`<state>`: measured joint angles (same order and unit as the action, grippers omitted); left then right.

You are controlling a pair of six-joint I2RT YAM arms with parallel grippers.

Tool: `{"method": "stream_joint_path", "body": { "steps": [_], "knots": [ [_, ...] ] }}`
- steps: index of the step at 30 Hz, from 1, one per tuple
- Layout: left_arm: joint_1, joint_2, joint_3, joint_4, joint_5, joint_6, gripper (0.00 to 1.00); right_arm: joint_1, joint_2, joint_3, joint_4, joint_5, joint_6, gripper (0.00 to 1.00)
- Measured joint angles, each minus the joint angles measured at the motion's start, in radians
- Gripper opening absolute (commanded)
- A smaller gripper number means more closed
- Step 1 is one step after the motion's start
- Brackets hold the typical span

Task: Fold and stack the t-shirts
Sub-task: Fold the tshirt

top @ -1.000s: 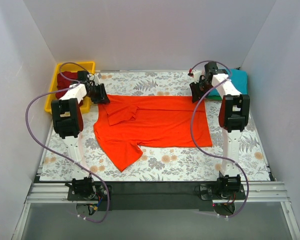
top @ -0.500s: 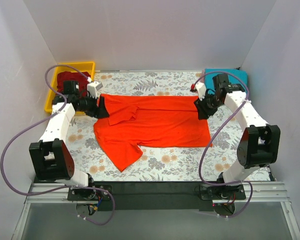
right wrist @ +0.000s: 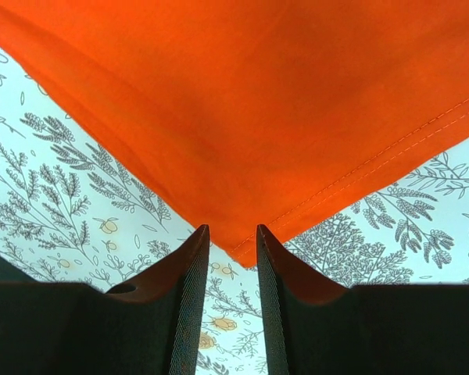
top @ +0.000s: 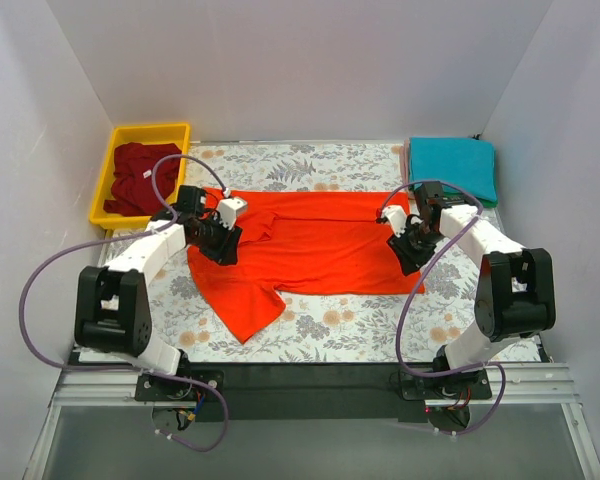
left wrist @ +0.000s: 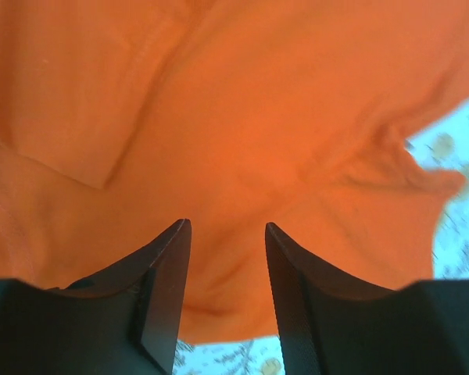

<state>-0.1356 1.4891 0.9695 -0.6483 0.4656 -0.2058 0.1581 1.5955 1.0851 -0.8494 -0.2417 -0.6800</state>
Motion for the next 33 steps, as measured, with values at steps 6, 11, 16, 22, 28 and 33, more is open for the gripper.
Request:
{"method": "stream_joint_path", "body": {
  "steps": [6, 11, 16, 22, 28, 33],
  "knots": [
    [-0.01, 0.196, 0.084, 0.092, -0.159, -0.053, 0.38, 0.002, 0.0, 0.003, 0.014, 0.002, 0.029, 0.33],
    [-0.006, 0.212, 0.09, 0.109, -0.224, -0.071, 0.35, 0.065, 0.059, 0.198, -0.015, -0.043, 0.111, 0.27],
    [0.012, 0.243, 0.112, 0.111, -0.219, -0.129, 0.34, 0.197, 0.272, 0.578, 0.063, -0.17, 0.278, 0.25],
    [0.087, 0.274, 0.129, 0.093, -0.161, -0.237, 0.35, 0.36, 0.557, 0.832, 0.167, -0.241, 0.472, 0.29],
    [0.13, 0.277, 0.148, 0.078, -0.104, -0.328, 0.36, 0.501, 0.727, 0.901, 0.235, -0.232, 0.602, 0.32],
    [0.129, 0.307, 0.159, 0.076, -0.06, -0.372, 0.38, 0.549, 0.804, 0.963, 0.273, -0.219, 0.66, 0.36]
  ]
}}
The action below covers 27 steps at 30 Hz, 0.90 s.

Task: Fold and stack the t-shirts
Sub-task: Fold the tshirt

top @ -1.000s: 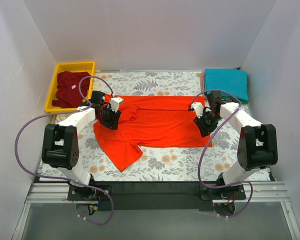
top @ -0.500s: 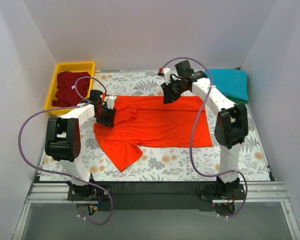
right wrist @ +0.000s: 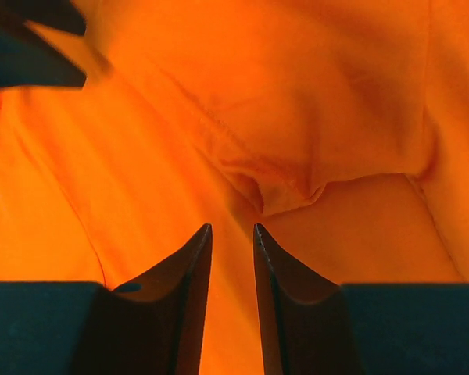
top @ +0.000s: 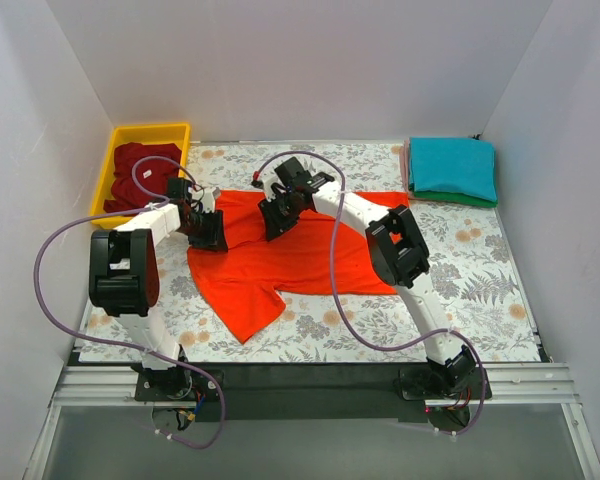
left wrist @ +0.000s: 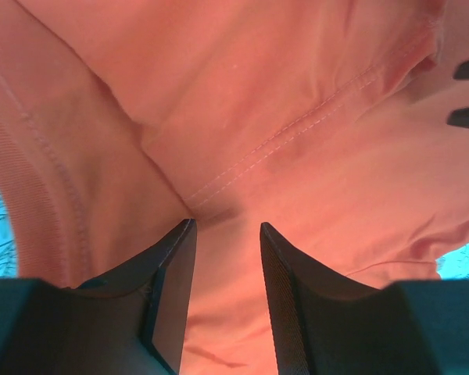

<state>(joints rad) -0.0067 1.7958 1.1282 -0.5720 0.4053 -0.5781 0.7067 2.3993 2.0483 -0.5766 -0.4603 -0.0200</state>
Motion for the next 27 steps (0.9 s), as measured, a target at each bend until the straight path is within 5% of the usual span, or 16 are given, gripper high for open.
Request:
{"method": "stream_joint_path", "body": {
  "steps": [6, 18, 27],
  "knots": [
    [-0.001, 0.013, 0.0, -0.003, 0.029, -0.027, 0.39, -0.006, 0.026, 0.023, 0.03, 0.039, 0.047, 0.48],
    [-0.001, 0.026, 0.005, -0.003, 0.036, -0.053, 0.4, 0.006, 0.067, 0.058, 0.057, 0.062, 0.069, 0.47],
    [-0.001, 0.032, 0.015, -0.001, 0.031, -0.069, 0.29, 0.009, 0.068, 0.063, 0.057, 0.065, 0.069, 0.27]
  ]
}}
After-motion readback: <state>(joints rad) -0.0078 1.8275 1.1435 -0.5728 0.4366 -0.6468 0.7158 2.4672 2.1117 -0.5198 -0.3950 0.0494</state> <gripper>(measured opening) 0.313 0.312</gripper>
